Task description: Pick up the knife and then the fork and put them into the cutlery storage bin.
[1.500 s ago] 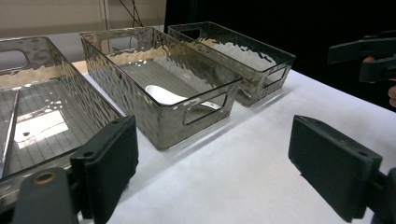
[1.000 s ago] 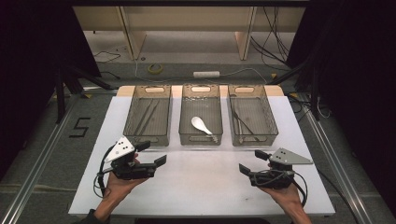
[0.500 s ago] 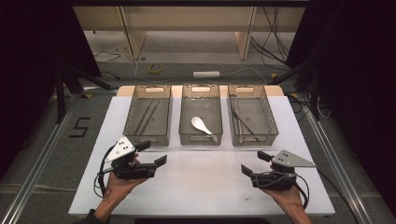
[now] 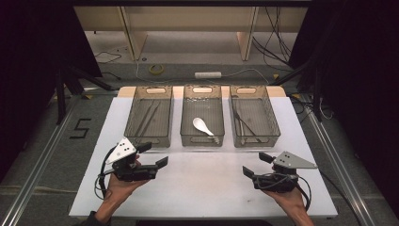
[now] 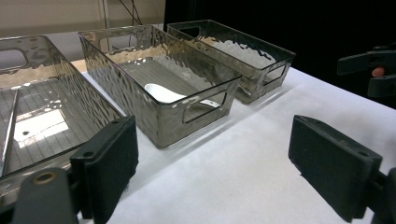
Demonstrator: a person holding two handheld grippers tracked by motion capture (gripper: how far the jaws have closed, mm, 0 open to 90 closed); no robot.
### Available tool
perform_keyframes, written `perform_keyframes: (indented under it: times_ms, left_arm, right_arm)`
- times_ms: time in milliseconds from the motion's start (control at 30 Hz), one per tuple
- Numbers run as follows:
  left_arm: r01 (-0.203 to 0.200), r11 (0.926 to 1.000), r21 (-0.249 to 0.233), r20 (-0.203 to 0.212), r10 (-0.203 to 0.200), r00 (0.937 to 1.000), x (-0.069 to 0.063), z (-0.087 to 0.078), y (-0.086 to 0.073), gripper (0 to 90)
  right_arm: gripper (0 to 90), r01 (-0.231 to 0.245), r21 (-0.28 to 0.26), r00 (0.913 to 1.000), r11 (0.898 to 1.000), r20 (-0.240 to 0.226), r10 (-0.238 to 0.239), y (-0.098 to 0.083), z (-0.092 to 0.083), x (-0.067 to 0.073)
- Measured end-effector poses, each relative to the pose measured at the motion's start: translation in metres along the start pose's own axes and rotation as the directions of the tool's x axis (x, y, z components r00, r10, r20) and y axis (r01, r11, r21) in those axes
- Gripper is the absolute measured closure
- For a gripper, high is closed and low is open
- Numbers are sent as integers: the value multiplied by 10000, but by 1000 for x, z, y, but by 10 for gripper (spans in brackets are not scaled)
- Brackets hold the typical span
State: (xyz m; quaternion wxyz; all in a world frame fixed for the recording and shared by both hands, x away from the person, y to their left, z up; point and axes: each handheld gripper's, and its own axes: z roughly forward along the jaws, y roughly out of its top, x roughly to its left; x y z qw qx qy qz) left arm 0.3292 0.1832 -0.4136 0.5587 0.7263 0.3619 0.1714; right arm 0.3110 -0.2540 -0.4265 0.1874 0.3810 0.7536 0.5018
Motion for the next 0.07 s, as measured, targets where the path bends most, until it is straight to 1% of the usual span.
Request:
perform_keyframes:
  times_ms: [67]
  left_arm:
    - [16,10000,-9,0,-16,10000,0,0,0,156]
  right_arm:
    - [193,-7,8,10000,10000,-3,7,0,0,0]
